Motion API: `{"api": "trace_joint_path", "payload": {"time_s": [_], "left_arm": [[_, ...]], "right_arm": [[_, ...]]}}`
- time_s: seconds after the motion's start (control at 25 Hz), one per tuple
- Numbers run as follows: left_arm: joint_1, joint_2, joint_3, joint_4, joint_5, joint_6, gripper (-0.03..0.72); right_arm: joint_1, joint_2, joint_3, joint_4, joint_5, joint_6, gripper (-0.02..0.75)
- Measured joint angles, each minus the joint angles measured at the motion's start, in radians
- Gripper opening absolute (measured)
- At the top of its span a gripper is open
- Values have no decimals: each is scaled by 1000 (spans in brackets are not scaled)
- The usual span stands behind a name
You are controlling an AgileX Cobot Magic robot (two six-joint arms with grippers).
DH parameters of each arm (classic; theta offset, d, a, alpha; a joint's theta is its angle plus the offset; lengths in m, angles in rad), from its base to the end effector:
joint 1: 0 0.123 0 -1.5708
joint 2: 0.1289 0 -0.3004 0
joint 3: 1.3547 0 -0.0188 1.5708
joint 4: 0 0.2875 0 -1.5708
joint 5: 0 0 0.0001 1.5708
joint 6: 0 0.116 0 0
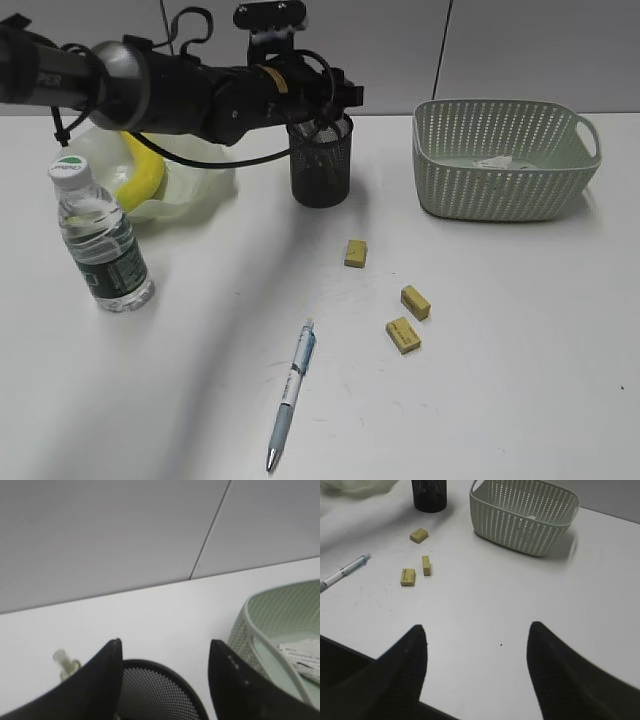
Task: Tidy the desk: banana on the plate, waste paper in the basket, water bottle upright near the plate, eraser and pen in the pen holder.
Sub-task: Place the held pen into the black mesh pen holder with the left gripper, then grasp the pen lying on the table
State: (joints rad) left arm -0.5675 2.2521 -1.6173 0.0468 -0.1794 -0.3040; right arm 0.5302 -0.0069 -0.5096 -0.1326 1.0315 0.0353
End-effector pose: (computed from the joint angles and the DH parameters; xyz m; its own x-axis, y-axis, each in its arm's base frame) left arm 0.4894 -0.3131 0.1546 -0.4324 -0.0269 -0.9013 0.4486 0.8607 -0.2409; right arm 0.0350 0.0053 0.2907 -0.3410 -0.2380 -0.9094 -0.4247 0.9021 -0.0768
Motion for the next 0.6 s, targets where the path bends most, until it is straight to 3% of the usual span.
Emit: {"api": "trace_joint_path", "payload": {"time_s": [0.24,0.6], "left_arm": [[1,-118,0,55,89,0,419],[1,-406,0,67,606,0,420]], "right_arm": [[0,0,0,0,0,0,500],[0,0,0,0,0,0,500]]}}
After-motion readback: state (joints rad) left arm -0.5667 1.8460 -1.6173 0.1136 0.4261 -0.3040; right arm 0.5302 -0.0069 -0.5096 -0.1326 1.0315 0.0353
